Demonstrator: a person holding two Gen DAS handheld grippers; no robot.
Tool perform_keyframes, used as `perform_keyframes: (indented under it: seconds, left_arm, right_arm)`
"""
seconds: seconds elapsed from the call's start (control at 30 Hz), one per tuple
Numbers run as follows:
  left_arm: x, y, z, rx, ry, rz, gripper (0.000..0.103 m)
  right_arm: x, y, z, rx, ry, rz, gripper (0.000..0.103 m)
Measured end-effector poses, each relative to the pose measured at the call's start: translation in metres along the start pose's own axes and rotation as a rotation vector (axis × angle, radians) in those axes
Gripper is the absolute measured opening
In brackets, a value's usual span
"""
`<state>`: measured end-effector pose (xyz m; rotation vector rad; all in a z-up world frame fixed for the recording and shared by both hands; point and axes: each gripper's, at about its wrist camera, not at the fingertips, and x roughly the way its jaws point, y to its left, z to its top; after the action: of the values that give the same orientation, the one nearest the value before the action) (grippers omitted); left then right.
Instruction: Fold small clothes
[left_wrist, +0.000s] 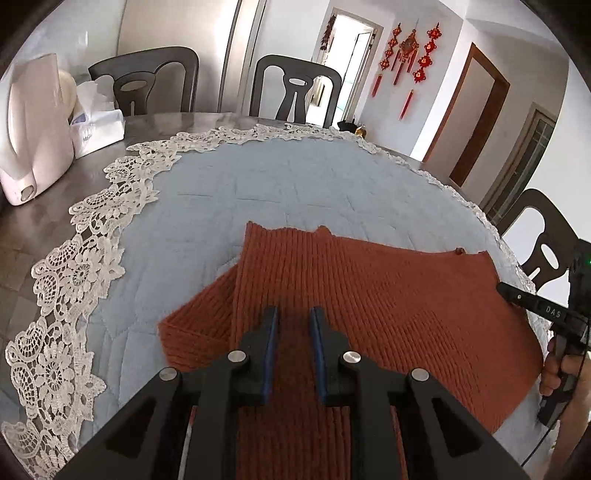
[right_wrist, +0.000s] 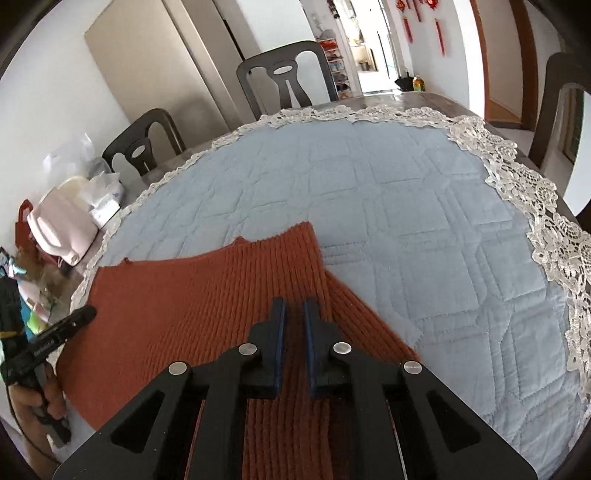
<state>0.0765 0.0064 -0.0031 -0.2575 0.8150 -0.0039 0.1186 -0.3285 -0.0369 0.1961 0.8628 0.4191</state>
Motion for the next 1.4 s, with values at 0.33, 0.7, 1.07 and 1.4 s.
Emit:
perform_keyframes:
  seconds: [0.33, 0.7, 1.07, 1.4]
  left_arm:
    - [0.0, -0.006, 0.002, 0.027, 0.004, 0.038, 0.023]
    - [-0.019, -0.023, -0.003, 0.064, -0.026, 0.067, 0.032]
    - [-0.019, -0.023, -0.011, 0.084, -0.026, 0.087, 0.037]
    - [-0.039, -0.007, -0.01, 0.046, -0.073, 0.132, 0.046]
  right_arm:
    - [-0.009, 0.009, 0.0, -0.03, -0.001, -0.013, 0.011]
    - [-0.021, 0.058, -0.016, -0.187, -0.007, 0.024, 0.016]
    - [-0.011, 0.066, -0.025, -0.226, 0.023, 0.014, 0.03]
    - [-0.016, 0.085, -0.03, -0.266, 0.026, 0.078, 0.03]
